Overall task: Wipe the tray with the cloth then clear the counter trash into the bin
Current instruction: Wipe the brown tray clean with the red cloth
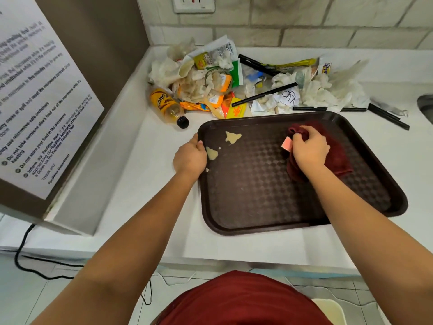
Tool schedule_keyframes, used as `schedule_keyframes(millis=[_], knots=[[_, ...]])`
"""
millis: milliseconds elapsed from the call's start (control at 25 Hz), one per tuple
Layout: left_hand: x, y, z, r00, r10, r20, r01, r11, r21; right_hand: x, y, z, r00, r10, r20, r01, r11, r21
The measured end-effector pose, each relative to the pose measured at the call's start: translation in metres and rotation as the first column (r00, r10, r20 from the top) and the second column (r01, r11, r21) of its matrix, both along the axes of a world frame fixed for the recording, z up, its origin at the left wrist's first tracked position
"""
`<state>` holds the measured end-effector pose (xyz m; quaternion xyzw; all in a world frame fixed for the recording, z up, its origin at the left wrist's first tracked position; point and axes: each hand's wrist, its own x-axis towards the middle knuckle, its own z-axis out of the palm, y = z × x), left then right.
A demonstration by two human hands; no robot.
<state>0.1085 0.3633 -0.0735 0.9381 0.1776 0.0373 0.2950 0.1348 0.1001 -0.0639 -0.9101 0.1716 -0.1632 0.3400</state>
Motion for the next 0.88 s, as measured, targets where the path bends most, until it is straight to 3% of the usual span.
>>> schedule_keyframes(millis=[320, 680, 800, 880], knots=[[0.0, 0.002, -0.001, 1.0, -0.023, 0.013, 0.023, 1.0, 0.019, 0.034, 0.065, 0.007, 0.958, 0.283, -0.038, -0.277, 0.954, 0.11], [0.001, 0.002, -0.001, 1.0, -0.015, 0.012, 0.015, 1.0, 0.021, 0.026, 0.136, 0.007, 0.807, 0.573, -0.144, -0.588, 0.803, -0.099], [0.001, 0.003, -0.002, 1.0, -0.011, 0.019, 0.011, 1.0, -0.006, 0.019, 0.129, 0.006, 0.745, 0.648, -0.156, -0.662, 0.747, -0.06], [0.001, 0.003, -0.002, 1.0, -0.006, 0.024, 0.007, 1.0, -0.019, 0.015, 0.114, 0.006, 0.76, 0.641, -0.109, -0.646, 0.763, -0.023]])
